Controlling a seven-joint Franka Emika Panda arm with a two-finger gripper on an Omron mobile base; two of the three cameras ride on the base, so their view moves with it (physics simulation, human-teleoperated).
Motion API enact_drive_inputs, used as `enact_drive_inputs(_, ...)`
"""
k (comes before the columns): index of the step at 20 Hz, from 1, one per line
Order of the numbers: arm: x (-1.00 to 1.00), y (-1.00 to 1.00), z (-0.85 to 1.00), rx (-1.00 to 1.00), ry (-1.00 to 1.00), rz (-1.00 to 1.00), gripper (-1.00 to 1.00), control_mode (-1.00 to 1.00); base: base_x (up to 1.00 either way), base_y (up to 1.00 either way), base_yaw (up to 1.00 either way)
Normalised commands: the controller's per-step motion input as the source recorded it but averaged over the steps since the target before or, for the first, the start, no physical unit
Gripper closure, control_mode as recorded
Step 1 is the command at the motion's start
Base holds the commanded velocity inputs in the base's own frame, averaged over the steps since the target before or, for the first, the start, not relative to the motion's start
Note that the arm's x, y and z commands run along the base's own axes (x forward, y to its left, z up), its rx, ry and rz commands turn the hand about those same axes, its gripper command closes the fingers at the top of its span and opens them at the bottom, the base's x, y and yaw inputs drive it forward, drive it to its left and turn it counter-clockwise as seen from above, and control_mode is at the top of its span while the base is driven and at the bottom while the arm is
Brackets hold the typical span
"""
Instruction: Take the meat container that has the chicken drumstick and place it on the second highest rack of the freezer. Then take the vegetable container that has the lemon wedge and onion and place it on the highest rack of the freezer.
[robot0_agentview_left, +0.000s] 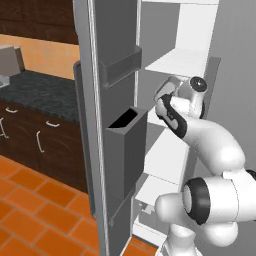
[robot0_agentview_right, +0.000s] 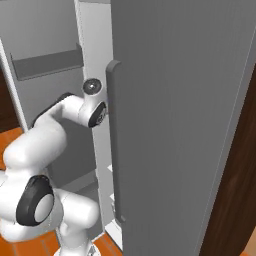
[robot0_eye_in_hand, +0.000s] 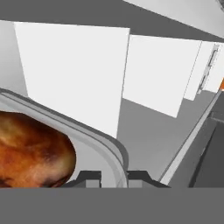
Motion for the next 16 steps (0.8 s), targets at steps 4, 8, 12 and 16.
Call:
enact_drive_inputs(4, 0.87, -0.26, 0.01, 0.04, 0.17, 0.13, 1.0, -1.0, 0.0, 0.0, 0.0)
enact_drive_inputs(8, 0.67, -0.28, 0.02, 0.01, 0.27, 0.13, 1.0, -1.0, 0.0, 0.0, 0.0)
enact_drive_inputs(12, 0.76, -0.25, 0.0, 0.0, 0.26, 0.11, 1.0, -1.0, 0.0, 0.0, 0.0)
enact_drive_inputs(16, 0.36, 0.04, -0.37, -0.09, 0.2, 0.12, 1.0, -1.0, 0.0, 0.0, 0.0)
